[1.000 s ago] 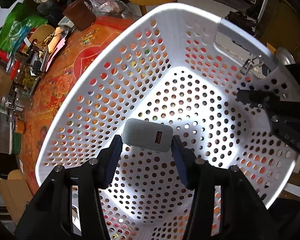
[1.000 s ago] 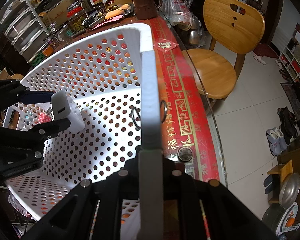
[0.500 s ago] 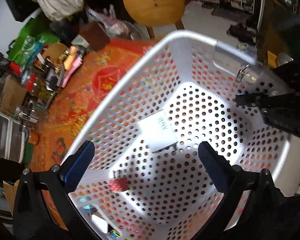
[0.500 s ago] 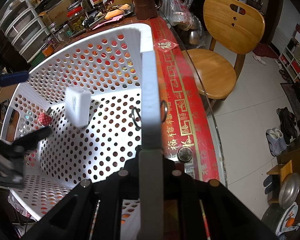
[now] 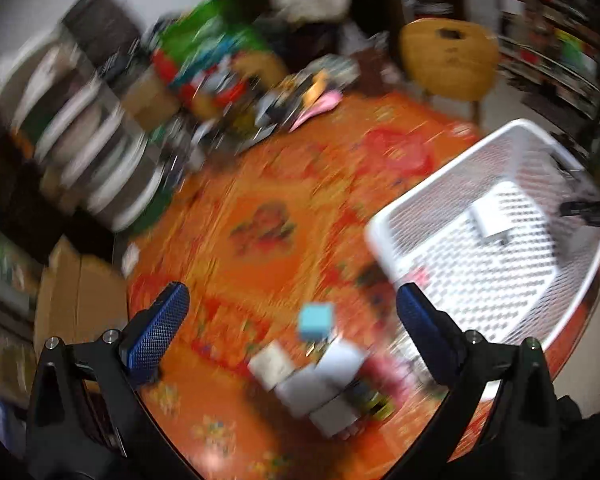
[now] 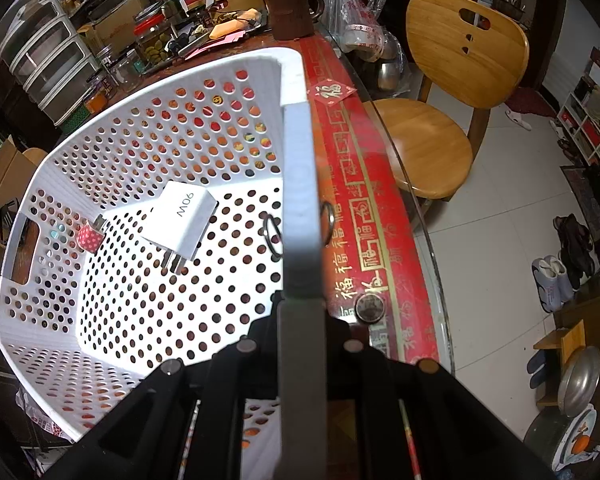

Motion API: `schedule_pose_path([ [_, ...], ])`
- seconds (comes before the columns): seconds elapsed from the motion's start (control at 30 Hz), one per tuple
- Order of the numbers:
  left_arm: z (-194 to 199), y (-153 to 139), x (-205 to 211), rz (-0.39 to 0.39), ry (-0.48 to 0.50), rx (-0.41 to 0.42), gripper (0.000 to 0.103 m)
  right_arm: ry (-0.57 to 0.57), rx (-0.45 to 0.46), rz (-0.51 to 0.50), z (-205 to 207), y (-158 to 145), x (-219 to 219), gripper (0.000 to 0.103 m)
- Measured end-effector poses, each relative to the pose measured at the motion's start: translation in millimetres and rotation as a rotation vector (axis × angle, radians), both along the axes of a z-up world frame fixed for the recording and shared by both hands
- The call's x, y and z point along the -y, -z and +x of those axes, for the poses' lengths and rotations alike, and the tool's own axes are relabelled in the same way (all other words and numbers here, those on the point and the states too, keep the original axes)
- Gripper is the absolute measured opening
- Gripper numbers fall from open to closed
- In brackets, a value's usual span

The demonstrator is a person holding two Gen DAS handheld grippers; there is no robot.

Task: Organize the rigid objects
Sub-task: 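Return the left tool to the pile and grasp the teal charger, then carry the teal charger into the basket and open the left tool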

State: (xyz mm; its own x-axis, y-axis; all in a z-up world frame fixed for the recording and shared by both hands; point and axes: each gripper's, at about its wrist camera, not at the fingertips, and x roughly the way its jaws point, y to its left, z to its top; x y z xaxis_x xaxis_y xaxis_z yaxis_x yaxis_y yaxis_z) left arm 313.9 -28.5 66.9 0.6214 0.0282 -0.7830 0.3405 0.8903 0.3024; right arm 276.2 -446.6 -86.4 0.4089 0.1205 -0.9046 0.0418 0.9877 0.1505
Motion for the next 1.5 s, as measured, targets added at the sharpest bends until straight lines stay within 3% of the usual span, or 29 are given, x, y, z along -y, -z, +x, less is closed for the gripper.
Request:
schedule_pose_path([
  [0.13,24.4,59.9,-44.1,-0.006,-0.092,-0.131,0.102,0.001,0.001,0.001,-0.5,0.4,0.1,0.010],
  [0.23,42.0,112.8,-50.7,-0.033,-0.102,-0.241,0.102,0.004,0.002,0.005,-1.2,0.5,0.8,0.010],
  [0.3,53.1,141.3,-47.5,-0.041,-0.106,-0.287,0.098,0.003,0.002,0.004,-1.5,0.4,0.7,0.010],
  [0.37,61.6,159.7,-41.1,-0.074,-0.112,-0.321,0.086,0.002,0.002,0.004,-1.5,0.5,1.0,0.010],
  [0.5,76.9,175.0,-28.7,-0.108,-0.107,-0.344,0.082,0.002,0.001,0.002,-2.3,0.5,0.7,0.010],
  [0.67,85.7,185.3,-17.3,-0.116,-0.103,-0.381,0.050,0.002,0.000,0.002,-3.1,0.8,0.6,0.010],
  [0.73,88.3,189.8,-17.2,-0.106,-0.114,-0.385,0.042,0.001,0.001,0.001,-3.0,0.9,0.9,0.010],
  [0.83,89.9,193.9,-19.4,-0.123,-0.121,-0.389,0.041,0.000,0.000,0.001,-3.5,1.3,1.2,0.010],
  [0.97,85.8,187.4,-23.8,-0.125,-0.125,-0.365,0.040,0.000,0.000,-0.001,-3.6,1.6,0.7,0.010],
  [1.1,77.2,160.6,-29.6,-0.127,-0.136,-0.298,0.040,-0.001,0.000,0.000,-3.8,1.6,0.9,0.010],
  [1.5,12.8,6.2,6.1,-0.143,-0.015,-0.019,0.040,-0.003,0.000,-0.001,-4.3,1.1,-1.5,0.010],
])
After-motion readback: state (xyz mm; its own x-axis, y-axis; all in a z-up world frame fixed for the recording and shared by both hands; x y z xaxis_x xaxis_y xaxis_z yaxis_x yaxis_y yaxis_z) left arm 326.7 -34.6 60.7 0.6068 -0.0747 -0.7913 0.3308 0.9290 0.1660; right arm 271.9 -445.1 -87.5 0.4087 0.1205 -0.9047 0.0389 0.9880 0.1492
